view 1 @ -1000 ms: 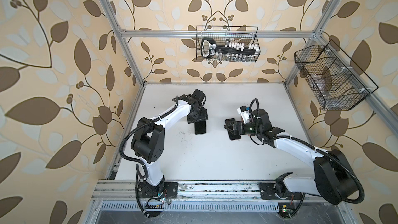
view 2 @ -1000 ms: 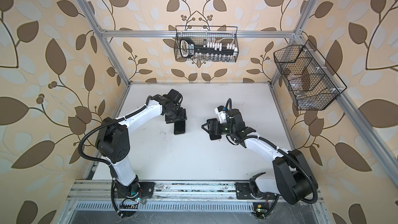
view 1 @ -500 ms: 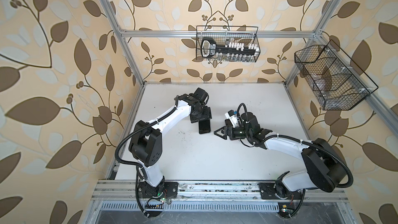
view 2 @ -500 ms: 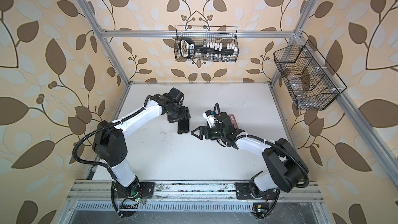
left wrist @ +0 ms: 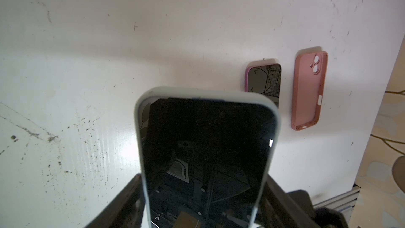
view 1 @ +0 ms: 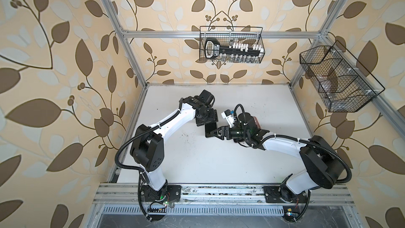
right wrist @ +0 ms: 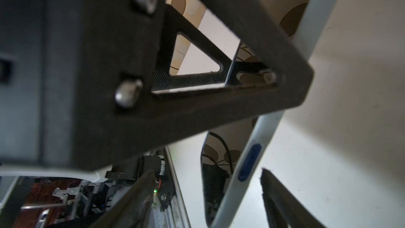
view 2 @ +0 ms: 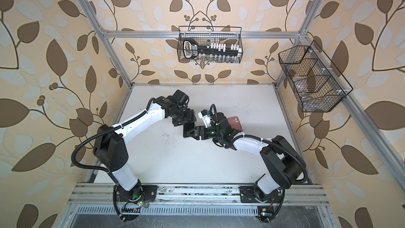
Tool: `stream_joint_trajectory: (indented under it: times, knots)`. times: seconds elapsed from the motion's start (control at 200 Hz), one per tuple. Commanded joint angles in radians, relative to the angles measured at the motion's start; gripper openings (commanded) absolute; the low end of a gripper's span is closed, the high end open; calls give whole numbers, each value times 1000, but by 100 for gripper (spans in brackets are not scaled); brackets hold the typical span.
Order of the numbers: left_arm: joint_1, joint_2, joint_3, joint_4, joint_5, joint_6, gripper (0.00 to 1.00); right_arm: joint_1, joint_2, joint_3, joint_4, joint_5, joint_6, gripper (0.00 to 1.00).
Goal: Take the phone out of the phone case
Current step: Pass the phone.
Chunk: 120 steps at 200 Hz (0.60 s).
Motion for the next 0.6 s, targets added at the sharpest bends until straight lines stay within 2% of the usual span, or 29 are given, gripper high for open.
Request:
stream_joint_trajectory:
  times: [0.0, 0.34, 0.595]
  knots:
    - [-11, -73, 49, 14, 20, -15, 40, 10, 20, 31, 44, 16, 28, 59]
    - [-10, -83, 47, 19, 21, -17, 40, 10, 8, 19, 39, 42, 34, 28]
    - [-11, -96, 41, 29, 23, -21, 40, 11, 2, 9, 62, 37, 72, 17]
